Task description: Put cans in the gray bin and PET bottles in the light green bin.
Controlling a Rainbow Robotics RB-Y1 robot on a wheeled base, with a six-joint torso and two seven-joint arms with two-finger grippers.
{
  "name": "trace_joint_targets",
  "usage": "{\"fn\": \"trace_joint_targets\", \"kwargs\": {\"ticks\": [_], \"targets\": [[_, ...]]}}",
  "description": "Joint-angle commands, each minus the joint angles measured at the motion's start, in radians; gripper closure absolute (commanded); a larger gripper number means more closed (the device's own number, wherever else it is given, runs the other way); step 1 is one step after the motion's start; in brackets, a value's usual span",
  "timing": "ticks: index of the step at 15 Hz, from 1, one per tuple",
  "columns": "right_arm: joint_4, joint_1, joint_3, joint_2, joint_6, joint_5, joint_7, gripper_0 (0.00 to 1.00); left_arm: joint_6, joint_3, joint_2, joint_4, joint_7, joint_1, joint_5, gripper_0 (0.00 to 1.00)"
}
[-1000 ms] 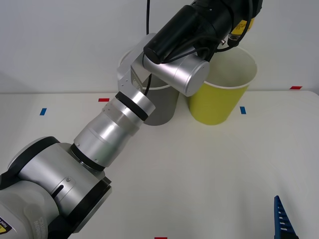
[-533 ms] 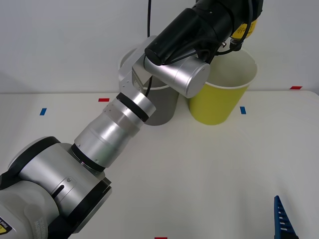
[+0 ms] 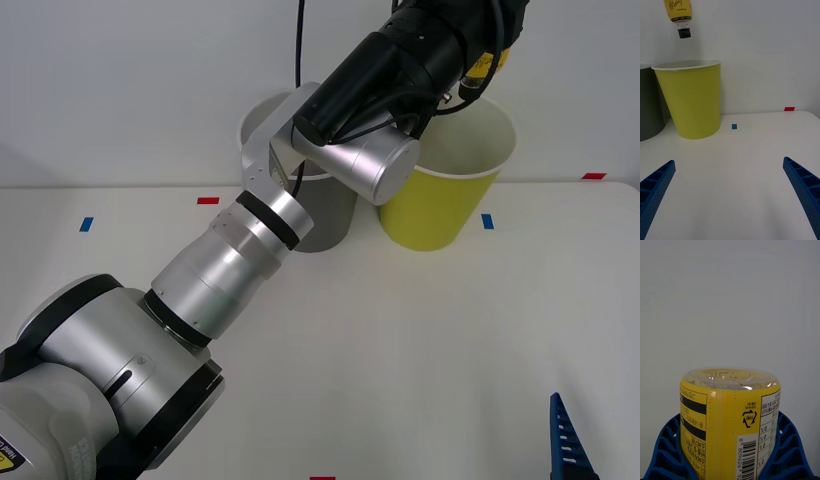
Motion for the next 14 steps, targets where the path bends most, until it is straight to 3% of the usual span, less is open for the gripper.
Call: {"fn": "trace_joint_targets", "kwargs": {"ticks": [1, 3, 5, 6, 7, 8, 9, 10, 14], "targets": [[0.000, 0.000, 0.000, 0.000, 0.000, 0.000, 0.000, 0.00, -0.012, -0.001, 0.000, 0.008, -0.001, 0.000, 0.000, 1.00], [0.000, 0.000, 0.000, 0.000, 0.000, 0.000, 0.000, 0.00, -0.101, -0.007, 0.000, 0.063, -0.001, 0.000, 0.000, 1.00], [0.000, 0.000, 0.000, 0.000, 0.000, 0.000, 0.000, 0.00, -0.101, -0.007, 0.000, 0.063, -0.001, -0.001, 0.000, 1.00], [0.000, 0.000, 0.000, 0.000, 0.000, 0.000, 0.000, 0.00, -0.101, -0.007, 0.000, 0.063, -0.001, -0.001, 0.006, 0.87], [0.000, 0.000, 0.000, 0.000, 0.000, 0.000, 0.000, 0.00, -0.101, -0.007, 0.000, 0.064, -0.002, 0.000, 0.004, 0.63], [0.000, 0.000, 0.000, 0.000, 0.000, 0.000, 0.000, 0.00, -0.099, -0.005, 0.000, 0.063, -0.005, 0.000, 0.001, 0.48], [0.000, 0.000, 0.000, 0.000, 0.000, 0.000, 0.000, 0.00, -0.096, -0.004, 0.000, 0.063, -0.008, -0.003, 0.000, 0.27], [0.000, 0.000, 0.000, 0.000, 0.000, 0.000, 0.000, 0.00, -0.096, -0.002, 0.000, 0.063, -0.013, -0.006, 0.000, 0.00], [0.000, 0.000, 0.000, 0.000, 0.000, 0.000, 0.000, 0.00, -0.091, 0.001, 0.000, 0.063, -0.019, -0.006, 0.004, 0.00]]}}
